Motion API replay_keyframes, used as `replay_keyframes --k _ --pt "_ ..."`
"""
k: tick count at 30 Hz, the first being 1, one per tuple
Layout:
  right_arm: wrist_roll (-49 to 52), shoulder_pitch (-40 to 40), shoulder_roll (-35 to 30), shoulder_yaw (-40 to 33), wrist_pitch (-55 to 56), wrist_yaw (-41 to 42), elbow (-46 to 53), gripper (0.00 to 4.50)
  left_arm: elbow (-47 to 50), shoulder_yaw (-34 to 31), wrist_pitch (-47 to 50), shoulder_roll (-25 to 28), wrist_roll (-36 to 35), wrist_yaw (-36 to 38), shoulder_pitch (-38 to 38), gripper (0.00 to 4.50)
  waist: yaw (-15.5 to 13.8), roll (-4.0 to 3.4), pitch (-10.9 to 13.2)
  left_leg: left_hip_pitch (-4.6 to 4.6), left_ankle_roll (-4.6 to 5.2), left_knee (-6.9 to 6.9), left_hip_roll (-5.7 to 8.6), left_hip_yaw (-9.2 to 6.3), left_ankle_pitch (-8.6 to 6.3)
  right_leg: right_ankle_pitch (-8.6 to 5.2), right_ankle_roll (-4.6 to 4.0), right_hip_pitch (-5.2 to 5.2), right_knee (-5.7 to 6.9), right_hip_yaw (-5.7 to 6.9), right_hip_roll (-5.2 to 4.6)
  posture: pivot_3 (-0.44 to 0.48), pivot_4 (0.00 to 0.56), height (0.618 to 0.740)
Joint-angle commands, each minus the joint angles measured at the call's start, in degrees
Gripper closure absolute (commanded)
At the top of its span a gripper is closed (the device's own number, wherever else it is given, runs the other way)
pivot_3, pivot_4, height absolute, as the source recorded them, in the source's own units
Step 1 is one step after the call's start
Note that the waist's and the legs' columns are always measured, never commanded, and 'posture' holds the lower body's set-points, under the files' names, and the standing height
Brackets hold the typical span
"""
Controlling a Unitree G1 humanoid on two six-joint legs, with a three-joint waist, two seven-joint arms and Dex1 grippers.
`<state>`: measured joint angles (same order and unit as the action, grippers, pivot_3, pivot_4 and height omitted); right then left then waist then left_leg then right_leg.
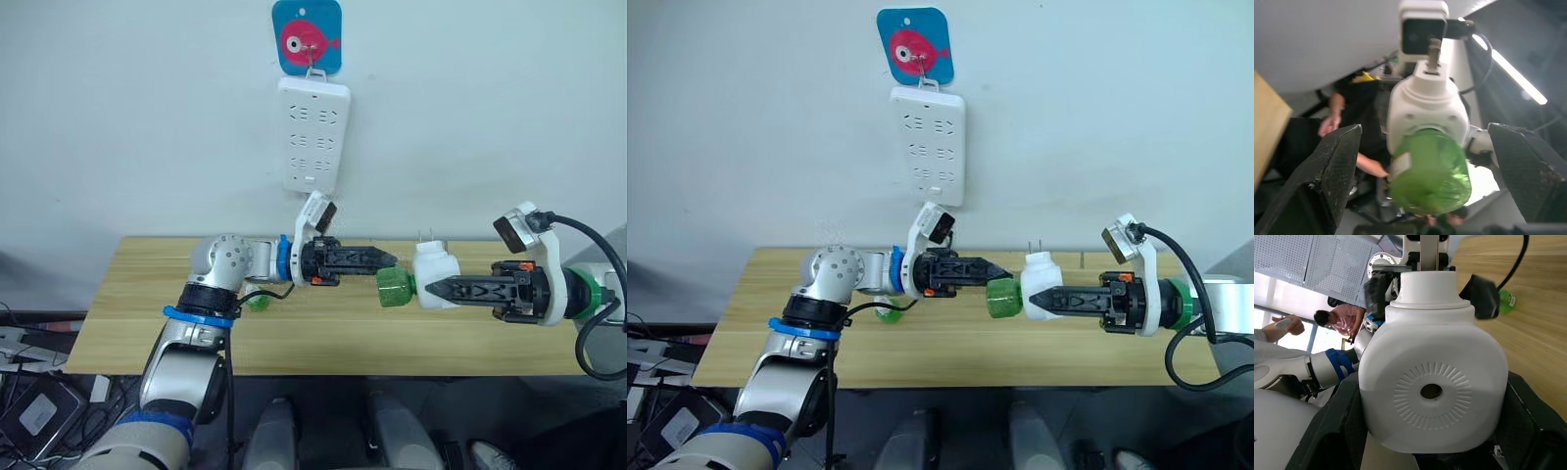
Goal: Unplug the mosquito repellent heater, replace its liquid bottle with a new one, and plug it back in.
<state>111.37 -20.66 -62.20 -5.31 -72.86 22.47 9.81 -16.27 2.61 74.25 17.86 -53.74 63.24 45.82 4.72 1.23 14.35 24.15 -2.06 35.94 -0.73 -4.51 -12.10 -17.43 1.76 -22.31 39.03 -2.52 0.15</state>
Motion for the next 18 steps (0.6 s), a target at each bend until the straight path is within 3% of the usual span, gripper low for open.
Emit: replay_keyframes --k 1,5,9,13,18 --pt "1.63 -0.16 -0.36 -2.57 0.42 0.44 -1.28 1.50 3.06 -3.49 -7.71 2.95 2.20 1.38 2.02 0.03 0.00 0.01 0.01 0.00 0.00 0.00 -0.01 0.00 0.00 0.00 0.00 0.00 0.00 0.00 0.00 -0.114 0.238 0.740" --pt "1.63 -1.84 0.41 -3.92 -0.14 -0.79 -5.76 1.50 17.26 1.60 -30.23 6.82 13.75 6.11 -1.33 0.03 -0.22 0.11 0.08 0.07 -0.02 -0.01 -0.07 -0.02 0.01 0.07 -0.12 -0.02 -0.02 0.03 -0.07 -0.088 0.230 0.740" --pt "1.63 -4.00 0.65 -4.27 -2.01 -1.41 -9.61 1.50 21.18 5.04 -58.41 7.03 26.26 10.82 -7.19 0.03 -0.86 0.09 0.07 0.06 -0.19 -0.06 -0.01 0.16 0.09 0.20 -0.20 0.00 -0.09 -0.10 -0.38 -0.076 0.227 0.740" --pt "1.63 -4.79 0.49 -4.16 -3.58 -1.70 -11.14 1.50 13.70 4.55 -91.07 3.10 37.42 8.26 -11.21 0.03 -2.05 0.09 0.07 0.10 -0.03 0.00 0.00 0.17 0.00 0.24 -0.16 -0.01 -0.12 -0.10 -0.40 -0.071 0.225 0.740" --pt "1.63 -5.96 1.51 -3.69 -4.45 -2.03 -11.61 1.50 0.32 5.53 -127.06 -1.83 46.27 3.98 -9.58 0.03 -3.03 0.09 0.07 0.20 -0.02 0.12 0.05 0.16 -0.01 0.31 -0.05 -0.02 -0.15 -0.10 -0.46 -0.072 0.224 0.740"
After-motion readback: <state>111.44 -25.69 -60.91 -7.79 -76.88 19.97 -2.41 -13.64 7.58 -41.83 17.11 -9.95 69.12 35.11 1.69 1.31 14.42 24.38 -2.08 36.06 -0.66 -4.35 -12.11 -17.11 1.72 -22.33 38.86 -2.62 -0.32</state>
